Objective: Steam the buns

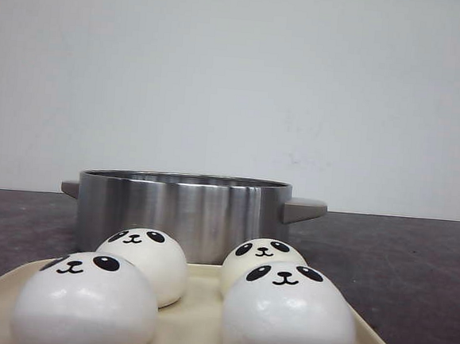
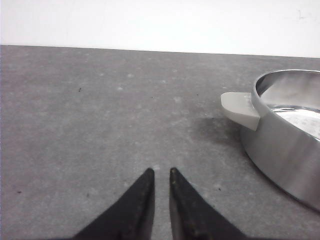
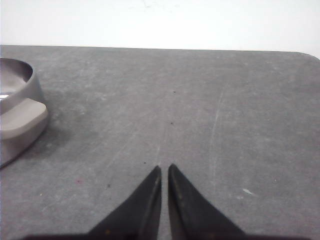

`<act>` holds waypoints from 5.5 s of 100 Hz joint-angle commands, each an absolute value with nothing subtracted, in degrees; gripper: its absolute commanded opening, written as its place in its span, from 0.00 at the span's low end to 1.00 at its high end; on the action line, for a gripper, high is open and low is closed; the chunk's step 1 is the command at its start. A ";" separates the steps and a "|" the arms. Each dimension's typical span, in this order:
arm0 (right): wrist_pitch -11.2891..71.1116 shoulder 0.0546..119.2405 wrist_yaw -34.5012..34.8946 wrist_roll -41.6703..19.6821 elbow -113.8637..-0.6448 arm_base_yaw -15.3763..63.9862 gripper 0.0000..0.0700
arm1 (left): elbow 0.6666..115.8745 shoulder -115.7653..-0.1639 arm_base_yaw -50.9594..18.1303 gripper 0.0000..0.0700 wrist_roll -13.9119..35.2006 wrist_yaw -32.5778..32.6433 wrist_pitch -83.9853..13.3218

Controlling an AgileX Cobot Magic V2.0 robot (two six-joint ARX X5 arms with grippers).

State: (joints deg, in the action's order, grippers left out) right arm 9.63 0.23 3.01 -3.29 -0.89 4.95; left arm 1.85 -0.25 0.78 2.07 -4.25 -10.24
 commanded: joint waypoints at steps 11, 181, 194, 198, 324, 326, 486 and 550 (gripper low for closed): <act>9.02 0.21 2.98 -3.86 -0.71 4.99 0.03 | 0.80 -0.23 0.78 0.00 1.23 -4.05 -10.61; 1.37 0.21 6.22 -9.08 -0.75 5.06 0.03 | 1.45 -0.25 0.78 0.00 17.67 -11.29 -9.98; -2.50 0.21 6.68 -15.07 -0.89 5.06 0.03 | 1.76 -0.25 0.78 0.00 24.99 -13.39 -10.90; -4.27 0.21 6.70 -17.98 -0.99 5.06 0.02 | 2.46 -0.25 0.78 0.00 27.92 -14.79 -10.98; 24.05 14.87 19.73 -10.50 -43.57 5.10 1.00 | 50.68 -32.82 -5.74 1.00 10.13 -28.58 -32.62; 23.16 14.90 19.73 -10.44 -43.57 5.10 1.00 | 50.68 -32.73 -5.98 1.00 10.13 -28.58 -33.06; 54.87 100.16 5.96 -27.94 -74.26 46.83 0.87 | 50.68 -32.53 -21.74 1.00 9.45 -25.06 -37.98; 51.70 103.44 5.96 -28.23 -74.13 47.03 0.46 | 50.68 -32.56 -21.76 1.00 9.48 -25.04 -38.17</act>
